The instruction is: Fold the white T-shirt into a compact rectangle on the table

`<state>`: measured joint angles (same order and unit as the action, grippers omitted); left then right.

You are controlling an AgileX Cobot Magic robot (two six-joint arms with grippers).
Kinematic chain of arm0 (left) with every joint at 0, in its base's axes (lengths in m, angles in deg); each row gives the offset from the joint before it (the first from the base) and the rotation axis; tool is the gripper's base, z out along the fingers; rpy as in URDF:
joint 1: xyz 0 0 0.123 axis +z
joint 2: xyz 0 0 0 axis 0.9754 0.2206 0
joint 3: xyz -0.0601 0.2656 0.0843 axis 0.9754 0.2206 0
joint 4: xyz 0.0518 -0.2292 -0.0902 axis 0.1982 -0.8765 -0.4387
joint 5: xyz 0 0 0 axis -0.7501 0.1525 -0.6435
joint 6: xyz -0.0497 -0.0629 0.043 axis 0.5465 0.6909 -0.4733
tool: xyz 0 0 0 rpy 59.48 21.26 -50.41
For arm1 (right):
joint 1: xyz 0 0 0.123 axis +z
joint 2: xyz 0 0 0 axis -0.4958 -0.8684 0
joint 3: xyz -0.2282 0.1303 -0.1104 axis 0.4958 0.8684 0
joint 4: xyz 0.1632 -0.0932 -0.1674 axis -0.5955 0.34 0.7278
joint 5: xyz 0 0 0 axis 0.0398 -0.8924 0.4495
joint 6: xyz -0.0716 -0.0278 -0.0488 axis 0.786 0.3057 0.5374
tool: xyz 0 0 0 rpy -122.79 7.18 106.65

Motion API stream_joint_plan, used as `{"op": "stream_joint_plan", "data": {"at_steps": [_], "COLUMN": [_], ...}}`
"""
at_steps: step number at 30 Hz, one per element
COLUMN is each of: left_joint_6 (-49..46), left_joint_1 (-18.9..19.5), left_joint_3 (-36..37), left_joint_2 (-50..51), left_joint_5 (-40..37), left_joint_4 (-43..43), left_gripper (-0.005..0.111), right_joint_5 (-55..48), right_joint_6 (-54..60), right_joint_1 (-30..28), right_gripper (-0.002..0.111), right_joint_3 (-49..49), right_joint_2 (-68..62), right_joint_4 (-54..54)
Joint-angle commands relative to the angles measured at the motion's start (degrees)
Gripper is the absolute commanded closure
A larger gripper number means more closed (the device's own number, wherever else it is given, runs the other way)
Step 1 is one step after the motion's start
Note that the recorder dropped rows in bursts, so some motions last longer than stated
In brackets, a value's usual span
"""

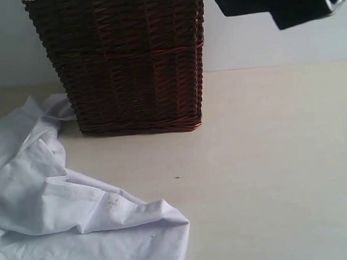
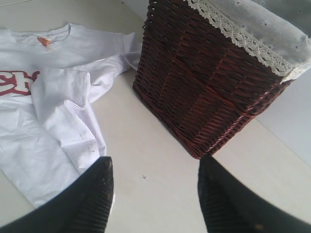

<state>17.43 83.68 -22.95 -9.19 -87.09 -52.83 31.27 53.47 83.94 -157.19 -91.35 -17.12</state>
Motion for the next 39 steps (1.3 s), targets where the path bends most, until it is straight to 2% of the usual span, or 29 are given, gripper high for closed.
{"op": "stream_joint_plan", "data": {"at_steps": [1,6,10,11,17,25,30,33,37,39], "left_joint_6": [-3.99,7.13,9.08,9.08,9.08,9.08,9.08,9.08,9.08,9.08], "left_joint_1": [-1.42,-2.72,-3.14,-3.14,-3.14,-3.14,-3.14,-3.14,-3.14,-3.14], "left_joint_3": [1.35,1.35,1.35,1.35,1.35,1.35,1.35,1.35,1.35,1.35], "left_joint_2": [-0.22,-0.22,-0.22,-0.22,-0.22,-0.22,-0.22,-0.22,-0.22,-0.22], "left_joint_5": [-3.58,-4.51,-4.51,-4.51,-4.51,-4.51,-4.51,-4.51,-4.51,-4.51], "left_joint_4": [-0.37,2.24,17.90,19.46,8.60,8.23,8.23,8.23,8.23,8.23], "left_gripper": [0.100,0.100,0.100,0.100,0.100,0.100,0.100,0.100,0.100,0.100], "right_joint_5": [0.23,0.23,0.23,0.23,0.23,0.80,14.71,22.66,25.47,22.27], "right_joint_6": [0.23,0.23,0.23,0.23,0.23,0.70,0.86,-0.09,-0.77,-0.52], "right_joint_1": [-0.23,-0.23,-0.23,-0.23,-0.23,-0.23,-0.23,-0.23,-0.23,-0.23], "right_gripper": [0.057,0.057,0.057,0.057,0.057,0.057,0.057,0.057,0.057,0.057], "right_joint_3": [0.30,0.30,0.30,0.30,0.30,0.30,0.30,0.30,0.30,0.30], "right_joint_2": [-0.04,-0.04,-0.04,-0.04,-0.04,-0.04,-0.04,-0.04,-0.17,-0.71], "right_joint_4": [0.22,0.22,0.22,0.22,0.22,0.65,1.04,-2.36,-4.73,-6.74]}}
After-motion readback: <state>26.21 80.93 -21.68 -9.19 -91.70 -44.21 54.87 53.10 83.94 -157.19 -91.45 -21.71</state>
